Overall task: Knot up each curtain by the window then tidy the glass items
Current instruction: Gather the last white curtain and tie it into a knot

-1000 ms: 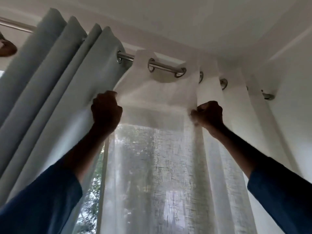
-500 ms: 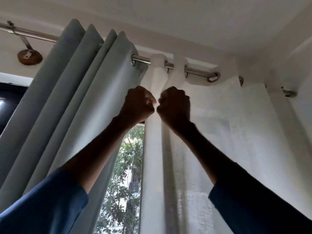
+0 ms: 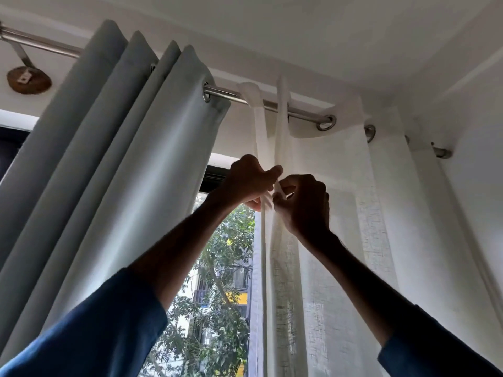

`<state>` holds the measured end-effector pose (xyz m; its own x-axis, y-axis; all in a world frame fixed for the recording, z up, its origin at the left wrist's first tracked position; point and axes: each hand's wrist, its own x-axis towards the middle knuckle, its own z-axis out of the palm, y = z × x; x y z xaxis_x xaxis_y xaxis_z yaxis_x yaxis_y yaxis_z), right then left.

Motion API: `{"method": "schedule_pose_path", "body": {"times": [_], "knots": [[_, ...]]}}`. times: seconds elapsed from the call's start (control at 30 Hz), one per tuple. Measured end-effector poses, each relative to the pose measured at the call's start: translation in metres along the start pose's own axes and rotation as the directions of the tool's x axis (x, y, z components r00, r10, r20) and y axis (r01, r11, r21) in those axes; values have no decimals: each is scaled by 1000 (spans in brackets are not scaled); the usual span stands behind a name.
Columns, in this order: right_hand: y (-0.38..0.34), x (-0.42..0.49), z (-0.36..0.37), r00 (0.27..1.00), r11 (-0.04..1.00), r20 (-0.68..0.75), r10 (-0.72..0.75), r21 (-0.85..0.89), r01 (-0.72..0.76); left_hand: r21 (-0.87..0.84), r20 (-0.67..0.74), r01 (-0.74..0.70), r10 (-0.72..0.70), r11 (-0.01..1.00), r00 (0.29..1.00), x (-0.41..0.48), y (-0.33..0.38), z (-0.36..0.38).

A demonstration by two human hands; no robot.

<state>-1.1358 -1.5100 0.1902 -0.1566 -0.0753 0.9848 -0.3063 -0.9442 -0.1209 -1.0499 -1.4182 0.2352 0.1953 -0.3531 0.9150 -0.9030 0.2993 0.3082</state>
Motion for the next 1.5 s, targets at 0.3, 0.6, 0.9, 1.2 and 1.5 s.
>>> {"method": "schedule_pose_path", "body": {"times": [0.3,0.6,0.9,1.2,1.5], "knots": [[23,-19,-26,979,977,108,-174,-107,185,58,-53,21,-18,998,998,6,-5,28],[110,4,-70,982,946,-110,153,-271,-178,187,-128,-69,94,980,987,4,-32,30],[132,20,-57,936,917,-48,348,-188,-351,140,-138,-300,318,944,938,-26,-32,44],[92,24,-58,993,950,-62,104,-290,-117,196,66,-288,281,937,958,-29,-51,39],[-4,17,-7,964,936,49,-260,-234,265,213,-6,-295,303,931,953,-22,-63,28]]}}
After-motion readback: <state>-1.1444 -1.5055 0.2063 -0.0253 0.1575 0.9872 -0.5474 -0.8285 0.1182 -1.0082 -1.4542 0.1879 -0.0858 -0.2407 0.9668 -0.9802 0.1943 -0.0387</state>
